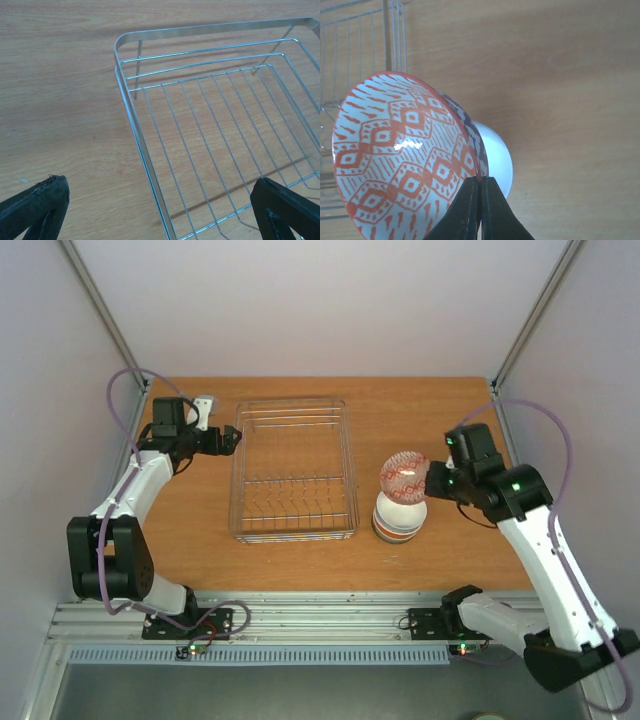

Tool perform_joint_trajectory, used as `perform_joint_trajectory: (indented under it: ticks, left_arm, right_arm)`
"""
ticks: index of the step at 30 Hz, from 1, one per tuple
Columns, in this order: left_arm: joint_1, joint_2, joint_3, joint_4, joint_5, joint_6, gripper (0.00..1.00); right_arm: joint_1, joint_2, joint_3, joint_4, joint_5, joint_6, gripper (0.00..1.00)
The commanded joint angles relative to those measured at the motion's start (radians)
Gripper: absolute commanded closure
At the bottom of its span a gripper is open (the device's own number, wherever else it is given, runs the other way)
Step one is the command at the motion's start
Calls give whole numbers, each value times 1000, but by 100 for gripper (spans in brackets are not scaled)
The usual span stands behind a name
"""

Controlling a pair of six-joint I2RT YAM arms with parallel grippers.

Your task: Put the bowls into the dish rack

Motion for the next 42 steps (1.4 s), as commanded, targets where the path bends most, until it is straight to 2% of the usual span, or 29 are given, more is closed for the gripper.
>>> perform_joint_trajectory:
  ticks: [1, 5, 9, 16, 23, 27, 32, 38, 42]
  left_arm:
    - [4, -10, 8, 10, -67, 9, 1]
    - [3, -30, 13, 3, -128, 11, 0]
    - [4, -51, 13, 3, -151, 17, 1]
    - [3, -57, 15, 3, -149, 10, 1]
    - [0, -61, 32, -11, -195, -4, 1]
    - [-7, -64, 45, -23, -244, -6, 1]
    - [-15, -55, 87, -74, -371, -12, 1]
    - [-18, -67, 99, -102, -334, -23, 1]
    - [-45, -64, 91, -100, -239, -24, 1]
  right_arm:
    - [191, 148, 163, -53, 351, -41, 99]
    - [404, 342, 338, -146, 618, -24, 99]
    - [528, 536, 508, -254, 833, 8, 99]
    - [633, 754, 704, -391, 994, 99, 99]
    - [723, 995, 922, -637, 1123, 247, 99]
    - [766, 1080, 967, -639, 1117, 254, 99]
    - [786, 1122, 935, -641, 1096, 297, 99]
    - [799, 1120, 864, -642, 1059, 351, 99]
    - [807, 1107, 895, -638, 1034, 353, 99]
